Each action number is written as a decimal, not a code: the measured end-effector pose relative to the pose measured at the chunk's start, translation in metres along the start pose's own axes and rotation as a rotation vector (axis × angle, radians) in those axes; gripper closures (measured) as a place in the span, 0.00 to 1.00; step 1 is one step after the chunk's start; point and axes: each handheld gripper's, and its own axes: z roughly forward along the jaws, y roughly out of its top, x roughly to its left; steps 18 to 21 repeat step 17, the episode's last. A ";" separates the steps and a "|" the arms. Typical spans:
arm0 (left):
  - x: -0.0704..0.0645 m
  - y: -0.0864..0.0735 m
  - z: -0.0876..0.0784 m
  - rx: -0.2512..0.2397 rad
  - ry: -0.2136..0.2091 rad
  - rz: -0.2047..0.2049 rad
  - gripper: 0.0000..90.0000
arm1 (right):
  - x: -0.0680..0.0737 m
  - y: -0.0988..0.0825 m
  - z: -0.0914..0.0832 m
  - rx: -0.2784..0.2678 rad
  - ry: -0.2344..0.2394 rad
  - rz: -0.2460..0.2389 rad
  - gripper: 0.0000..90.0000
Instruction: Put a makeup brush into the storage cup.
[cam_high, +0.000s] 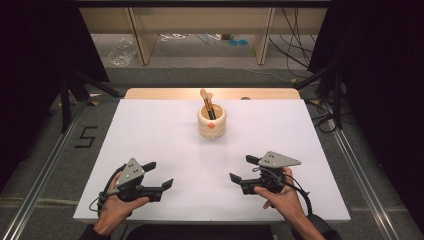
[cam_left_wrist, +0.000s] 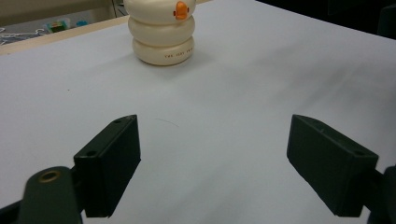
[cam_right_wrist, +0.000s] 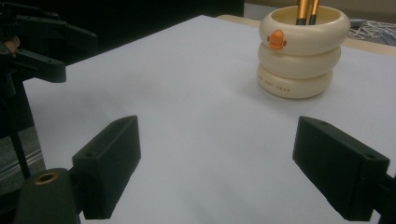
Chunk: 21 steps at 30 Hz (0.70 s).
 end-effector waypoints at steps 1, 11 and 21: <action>0.000 0.000 0.000 -0.001 0.000 0.000 0.19 | 0.000 0.000 0.000 0.000 -0.005 0.002 0.18; 0.000 0.000 0.000 0.002 -0.001 0.002 0.19 | 0.000 -0.001 0.002 -0.011 -0.002 0.007 0.18; 0.000 0.000 0.001 0.001 -0.002 0.001 0.19 | -0.001 -0.001 0.002 -0.010 -0.010 0.005 0.18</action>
